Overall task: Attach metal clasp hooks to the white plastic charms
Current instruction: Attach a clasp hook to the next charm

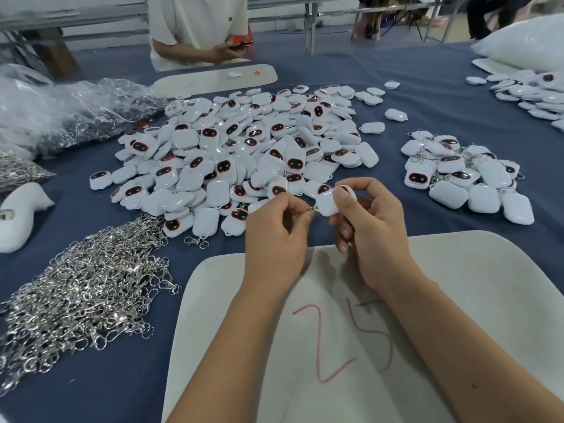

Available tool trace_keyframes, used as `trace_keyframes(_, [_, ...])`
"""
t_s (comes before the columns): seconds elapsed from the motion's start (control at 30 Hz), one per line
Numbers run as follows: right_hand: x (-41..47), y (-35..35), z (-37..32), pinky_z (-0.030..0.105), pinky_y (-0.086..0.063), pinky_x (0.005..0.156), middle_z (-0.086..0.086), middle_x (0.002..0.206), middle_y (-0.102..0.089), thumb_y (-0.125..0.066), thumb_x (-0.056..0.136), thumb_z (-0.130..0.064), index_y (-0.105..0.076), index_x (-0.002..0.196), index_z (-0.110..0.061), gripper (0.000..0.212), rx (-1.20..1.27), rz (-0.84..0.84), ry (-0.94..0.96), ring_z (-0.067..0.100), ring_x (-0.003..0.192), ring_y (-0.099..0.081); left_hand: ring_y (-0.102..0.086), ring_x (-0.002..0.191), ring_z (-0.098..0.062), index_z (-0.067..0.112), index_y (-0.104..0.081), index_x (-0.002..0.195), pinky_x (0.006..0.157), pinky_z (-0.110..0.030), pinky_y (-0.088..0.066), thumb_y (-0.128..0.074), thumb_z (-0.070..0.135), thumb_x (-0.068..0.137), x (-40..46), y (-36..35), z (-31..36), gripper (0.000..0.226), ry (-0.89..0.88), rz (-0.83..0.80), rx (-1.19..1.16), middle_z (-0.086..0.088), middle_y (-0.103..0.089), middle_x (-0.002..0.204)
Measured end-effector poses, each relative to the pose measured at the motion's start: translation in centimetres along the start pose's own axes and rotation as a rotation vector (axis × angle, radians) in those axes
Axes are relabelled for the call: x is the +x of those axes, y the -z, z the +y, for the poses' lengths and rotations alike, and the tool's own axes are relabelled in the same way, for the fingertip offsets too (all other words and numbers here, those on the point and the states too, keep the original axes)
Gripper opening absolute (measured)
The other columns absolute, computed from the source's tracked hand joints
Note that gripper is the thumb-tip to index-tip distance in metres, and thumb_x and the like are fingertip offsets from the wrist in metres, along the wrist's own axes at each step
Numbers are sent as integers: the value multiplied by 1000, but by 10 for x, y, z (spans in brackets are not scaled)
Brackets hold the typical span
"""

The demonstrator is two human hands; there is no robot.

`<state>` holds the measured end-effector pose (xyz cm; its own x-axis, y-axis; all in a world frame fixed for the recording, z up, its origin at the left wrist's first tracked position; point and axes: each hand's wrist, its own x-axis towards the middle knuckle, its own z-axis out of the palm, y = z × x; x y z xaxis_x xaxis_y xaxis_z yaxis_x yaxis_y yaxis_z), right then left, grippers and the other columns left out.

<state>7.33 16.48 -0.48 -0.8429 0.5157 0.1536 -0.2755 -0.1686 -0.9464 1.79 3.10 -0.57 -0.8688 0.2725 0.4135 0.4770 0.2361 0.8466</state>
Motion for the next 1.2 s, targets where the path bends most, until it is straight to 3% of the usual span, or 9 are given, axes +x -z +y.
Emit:
trace_keyframes(0.2, [7,7,-2,23,-36,40,-1,61,-60,-72,97,-33,-69,96,-18,15,-78,206,-13,10,46,-46,-71,77,-32,15,-66,80,77,-52,-60,-70,6,89,-1,-31,17,13,301,-14,-171,-8,-71,76])
trace_keyframes(0.33, [19,25,-13,25,-42,44,-2,63,-61,-70,99,-28,-67,109,-18,15,-55,420,84,11,50,-51,-74,79,-22,14,-69,88,81,-40,-61,-73,0,88,15,-69,44,14,537,-76,-401,-12,-76,87])
trace_keyframes(0.43, [27,42,-25,28,-54,54,3,82,-71,-73,98,-25,-41,153,-19,64,24,502,194,11,57,-58,-75,84,-21,11,-70,98,90,-41,-61,-72,3,91,29,-91,64,11,531,-88,-551,-12,-76,92])
trace_keyframes(0.5, [29,48,-24,29,-58,59,0,93,-73,-74,97,-17,-18,164,-21,87,63,513,187,13,62,-65,-75,90,-26,14,-69,95,91,-46,-60,-70,5,90,32,-96,68,10,456,-81,-460,-10,-75,92])
trace_keyframes(0.6, [28,44,-15,46,-63,65,-2,98,-70,-68,95,-14,-36,154,-22,67,-207,552,126,22,70,-70,-69,78,-4,15,-72,89,80,-28,-57,-68,5,87,24,-84,61,11,303,-67,-208,7,-72,83])
trace_keyframes(0.73, [18,27,-6,44,-56,78,-14,82,-66,-71,91,-13,-64,119,-19,29,-740,258,289,12,73,-65,-66,82,-13,16,-71,86,81,-33,-53,-65,6,85,17,-47,43,12,151,14,148,8,-71,84])
trace_keyframes(0.93, [-3,-23,9,48,-50,82,6,103,-68,-64,88,0,-73,109,-10,25,-1125,-285,543,31,98,-57,-43,118,-28,20,-69,102,76,-17,-18,-57,4,84,18,16,18,26,280,214,583,-6,-51,120])
trace_keyframes(1.07, [1,-57,10,46,-47,90,2,128,-66,-50,88,-4,-67,130,-14,47,-1224,-565,547,31,114,-49,-48,114,-28,19,-67,99,81,-25,-31,-54,2,82,18,44,16,27,343,198,539,-4,-49,115])
trace_keyframes(1.2, [9,-91,14,39,-40,100,-9,135,-63,-53,95,-12,-64,133,-25,41,-1316,-642,584,25,123,-45,-57,102,-27,19,-66,100,86,-39,-48,-57,3,83,16,73,14,25,335,222,503,-6,-58,111])
